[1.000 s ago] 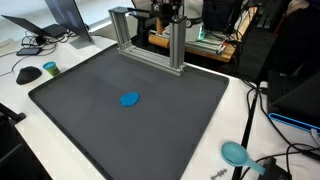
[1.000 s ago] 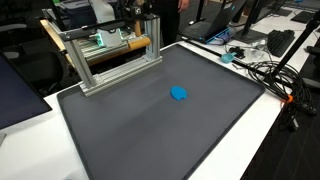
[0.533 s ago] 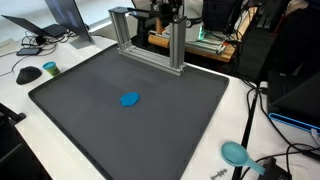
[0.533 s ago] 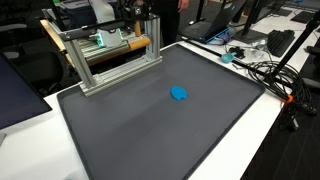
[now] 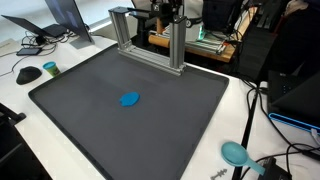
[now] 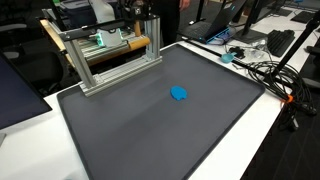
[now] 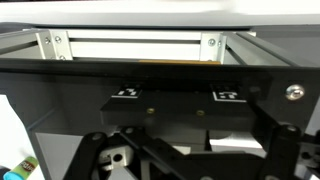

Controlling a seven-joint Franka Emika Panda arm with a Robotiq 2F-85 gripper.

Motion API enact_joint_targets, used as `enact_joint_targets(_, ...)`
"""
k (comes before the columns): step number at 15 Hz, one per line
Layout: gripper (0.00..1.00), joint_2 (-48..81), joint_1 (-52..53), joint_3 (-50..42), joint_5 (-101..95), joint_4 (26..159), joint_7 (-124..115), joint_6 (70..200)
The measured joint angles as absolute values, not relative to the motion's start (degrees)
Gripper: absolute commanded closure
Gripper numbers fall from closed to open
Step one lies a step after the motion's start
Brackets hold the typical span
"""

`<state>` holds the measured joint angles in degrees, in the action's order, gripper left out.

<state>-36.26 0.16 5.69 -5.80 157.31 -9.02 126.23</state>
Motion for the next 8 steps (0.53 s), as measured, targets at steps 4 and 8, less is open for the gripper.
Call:
enact_joint_targets(4, 0.0, -36.3, 0.2, 5.7, -5.8, 157.3, -9.0, 126.0)
enact_joint_targets(8, 0.0, -36.6, 0.1, 5.7, -6.5, 157.2, -9.0, 125.1)
